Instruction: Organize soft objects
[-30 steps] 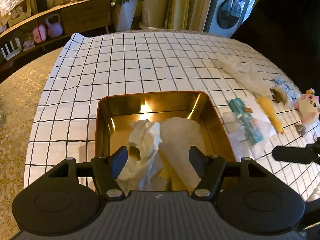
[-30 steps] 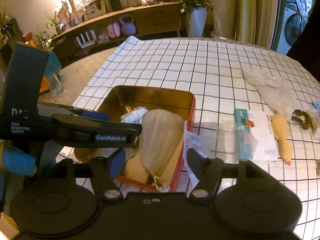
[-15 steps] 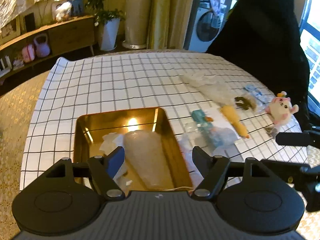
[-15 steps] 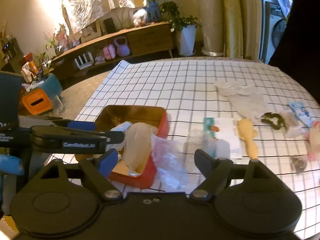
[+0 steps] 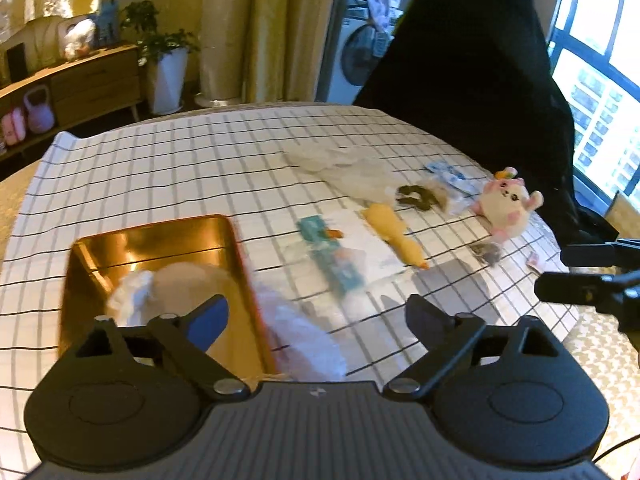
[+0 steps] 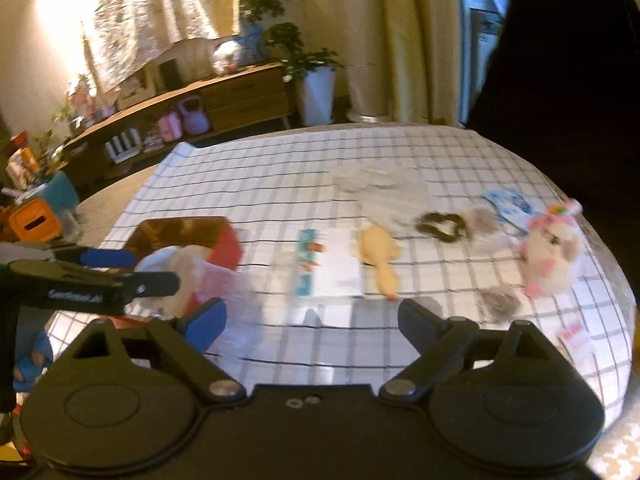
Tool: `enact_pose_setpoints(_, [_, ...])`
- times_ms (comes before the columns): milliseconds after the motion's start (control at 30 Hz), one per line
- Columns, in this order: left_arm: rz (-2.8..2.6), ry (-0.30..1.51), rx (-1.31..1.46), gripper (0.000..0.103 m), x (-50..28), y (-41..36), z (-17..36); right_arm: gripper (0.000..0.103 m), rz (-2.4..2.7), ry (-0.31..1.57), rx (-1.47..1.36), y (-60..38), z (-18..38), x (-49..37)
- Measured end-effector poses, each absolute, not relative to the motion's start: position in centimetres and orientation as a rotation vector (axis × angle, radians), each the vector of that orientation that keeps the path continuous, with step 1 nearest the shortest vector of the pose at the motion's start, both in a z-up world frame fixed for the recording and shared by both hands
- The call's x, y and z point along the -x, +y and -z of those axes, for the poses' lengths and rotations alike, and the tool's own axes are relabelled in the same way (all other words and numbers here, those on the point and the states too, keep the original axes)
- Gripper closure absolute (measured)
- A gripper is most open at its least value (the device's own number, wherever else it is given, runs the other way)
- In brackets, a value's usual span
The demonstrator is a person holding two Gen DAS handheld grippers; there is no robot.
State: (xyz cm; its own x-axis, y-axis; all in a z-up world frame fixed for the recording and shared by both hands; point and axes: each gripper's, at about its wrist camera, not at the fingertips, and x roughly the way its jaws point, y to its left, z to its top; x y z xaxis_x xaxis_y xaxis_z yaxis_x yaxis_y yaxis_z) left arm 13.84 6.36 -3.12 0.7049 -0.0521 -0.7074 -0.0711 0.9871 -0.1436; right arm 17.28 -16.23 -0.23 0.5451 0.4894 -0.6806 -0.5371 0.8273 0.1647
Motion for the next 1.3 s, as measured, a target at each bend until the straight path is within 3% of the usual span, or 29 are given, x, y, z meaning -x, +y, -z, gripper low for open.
enact_pose_setpoints(367, [-0.106, 0.820, 0.208, 0.004, -13.9, 1.3, 7.6, 0.010, -0.470, 0.849, 0.019, -23.4, 3.7, -20.1])
enact_pose_setpoints(700, [-0.227, 0.936, 0.188, 0.004, -15.1, -0.6, 11.5, 0.010, -0.402, 0.908, 0.007, -26.9, 6.7, -21.9])
enact_pose_setpoints(1033, [-0.302, 0.934, 0.122, 0.004, -18.5, -0.7, 13.8, 0.011, -0.379, 0.913, -0.001, -28.2, 8.7, -24.7])
enact_pose_setpoints(1300, [-0.329, 0.927, 0.068, 0.005, -20.6, -1.5, 14.5, 0.019, -0.387, 0.941, 0.009, -26.9, 10.6, -27.9])
